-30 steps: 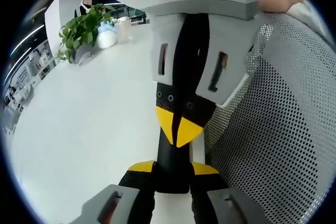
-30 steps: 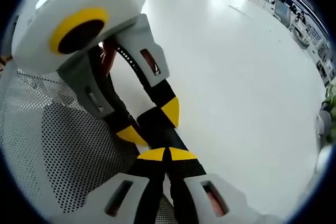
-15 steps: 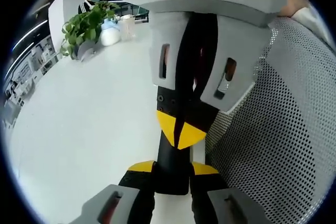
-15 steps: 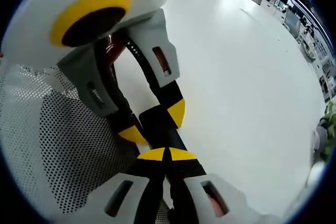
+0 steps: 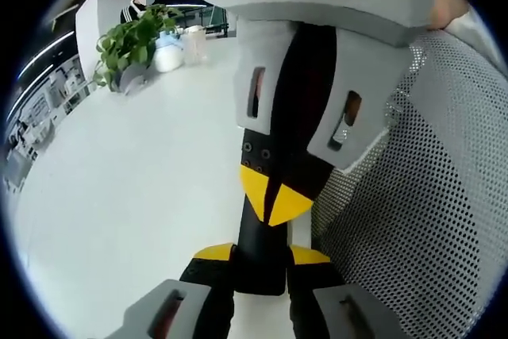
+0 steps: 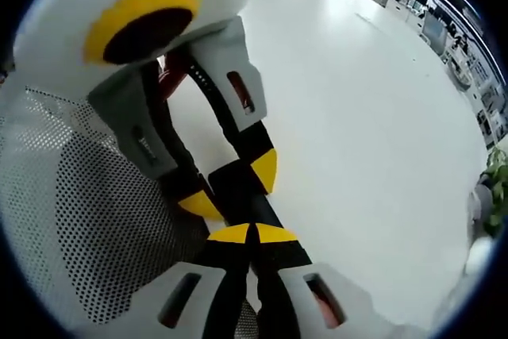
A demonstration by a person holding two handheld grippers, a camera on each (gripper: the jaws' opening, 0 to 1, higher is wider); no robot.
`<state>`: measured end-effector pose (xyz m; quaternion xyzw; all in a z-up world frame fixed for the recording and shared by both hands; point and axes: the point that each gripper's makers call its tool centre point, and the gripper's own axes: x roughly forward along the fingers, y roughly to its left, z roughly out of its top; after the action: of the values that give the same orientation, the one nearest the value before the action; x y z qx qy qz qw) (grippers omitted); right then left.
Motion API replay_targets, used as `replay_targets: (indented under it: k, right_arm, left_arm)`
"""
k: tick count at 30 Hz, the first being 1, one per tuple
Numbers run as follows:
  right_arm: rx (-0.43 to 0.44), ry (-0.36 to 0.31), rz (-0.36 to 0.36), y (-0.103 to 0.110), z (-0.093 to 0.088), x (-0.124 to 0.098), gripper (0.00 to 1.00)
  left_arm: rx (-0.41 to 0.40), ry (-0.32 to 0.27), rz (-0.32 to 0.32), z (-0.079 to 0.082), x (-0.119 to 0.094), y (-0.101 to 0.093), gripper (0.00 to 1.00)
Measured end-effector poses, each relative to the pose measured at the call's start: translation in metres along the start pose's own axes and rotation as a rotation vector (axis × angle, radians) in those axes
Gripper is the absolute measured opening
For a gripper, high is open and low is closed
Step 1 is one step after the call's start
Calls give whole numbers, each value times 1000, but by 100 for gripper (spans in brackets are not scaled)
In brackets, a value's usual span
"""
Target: Press the specified remote control buttons in sequence, fully releasing each button before pressing the next.
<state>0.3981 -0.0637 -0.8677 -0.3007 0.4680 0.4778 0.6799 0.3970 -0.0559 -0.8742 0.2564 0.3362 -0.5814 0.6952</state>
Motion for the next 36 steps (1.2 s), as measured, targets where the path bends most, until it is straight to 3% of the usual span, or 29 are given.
replay_targets:
  k: [5, 8, 10, 14, 18, 21, 23, 26, 28, 30, 33, 34, 36]
  right_arm:
    - [144, -33, 50, -2, 1, -1, 0]
    - [176, -52, 73, -4, 3, -2, 0]
    - [196, -112, 84, -6, 11, -10, 0]
    - [323, -222, 31, -25, 21, -42, 0]
    - [365, -406, -7, -37, 31, -86, 0]
    - [457, -542, -28, -44, 38, -117, 0]
    - [512, -617, -57, -51, 41, -137, 0]
    - [522, -717, -134, -59, 43, -168, 0]
    - [510, -739, -194, -63, 40, -181, 0]
    - [517, -780, -289, -73, 30, -202, 0]
    - [621, -898, -330, -83, 19, -227, 0]
    - [635, -913, -331, -84, 16, -231, 0]
    - [657, -923, -417, -91, -1, -243, 0]
  left_arm:
    - [12, -1, 6, -1, 0, 1, 24]
    - [19, 3, 5, 0, 0, 1, 24]
    - [26, 9, 4, -1, 0, 0, 24]
    - [20, 4, 6, -1, -1, 0, 24]
    - [16, -13, 8, -1, -1, 1, 25]
    - [11, -20, 14, 0, -1, 1, 25]
    - [7, -31, 16, 0, -1, 1, 25]
    - [6, -35, 18, 0, -1, 1, 25]
    - [4, -37, 19, 0, -1, 1, 25]
    - [4, -39, 21, 0, -1, 1, 25]
    - [5, -40, 21, 0, -1, 1, 25]
    - [5, -41, 21, 0, -1, 1, 25]
    - [7, -41, 20, 0, -1, 1, 25]
